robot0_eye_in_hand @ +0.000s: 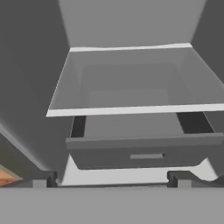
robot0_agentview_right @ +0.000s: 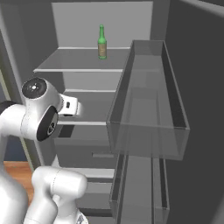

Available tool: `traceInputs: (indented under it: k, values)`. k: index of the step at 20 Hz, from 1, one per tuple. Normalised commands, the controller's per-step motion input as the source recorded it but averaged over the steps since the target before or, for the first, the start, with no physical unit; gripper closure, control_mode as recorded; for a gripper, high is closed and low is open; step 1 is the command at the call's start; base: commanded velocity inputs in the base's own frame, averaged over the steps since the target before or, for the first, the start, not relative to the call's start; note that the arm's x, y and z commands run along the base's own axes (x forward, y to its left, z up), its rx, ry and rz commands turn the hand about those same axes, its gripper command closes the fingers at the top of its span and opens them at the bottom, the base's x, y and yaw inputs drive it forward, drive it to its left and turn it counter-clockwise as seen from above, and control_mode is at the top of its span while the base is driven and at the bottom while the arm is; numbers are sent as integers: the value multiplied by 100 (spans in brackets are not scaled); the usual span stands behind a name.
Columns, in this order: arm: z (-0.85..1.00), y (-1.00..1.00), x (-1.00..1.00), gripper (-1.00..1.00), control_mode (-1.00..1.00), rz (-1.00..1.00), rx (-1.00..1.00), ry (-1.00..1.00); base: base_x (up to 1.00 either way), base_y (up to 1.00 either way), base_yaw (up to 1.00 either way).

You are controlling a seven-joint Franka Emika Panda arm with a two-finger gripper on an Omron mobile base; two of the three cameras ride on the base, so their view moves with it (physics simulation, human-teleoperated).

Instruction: Place the beer on the top shelf of the fridge to keep it out of children's reach, and place the lemon and squash on lower shelves for easy access.

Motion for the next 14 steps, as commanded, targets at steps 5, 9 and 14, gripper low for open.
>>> traceInputs:
  k: [5, 9, 14]
  values:
    - [0, 0, -6, -100, -100, -1, 0, 0, 0, 0, 0]
    - [0, 0, 0, -100, 100, 0, 0, 0, -74, -2, -13]
    - [0, 0, 0, -100, 100, 0, 0, 0, -100, -2, -22]
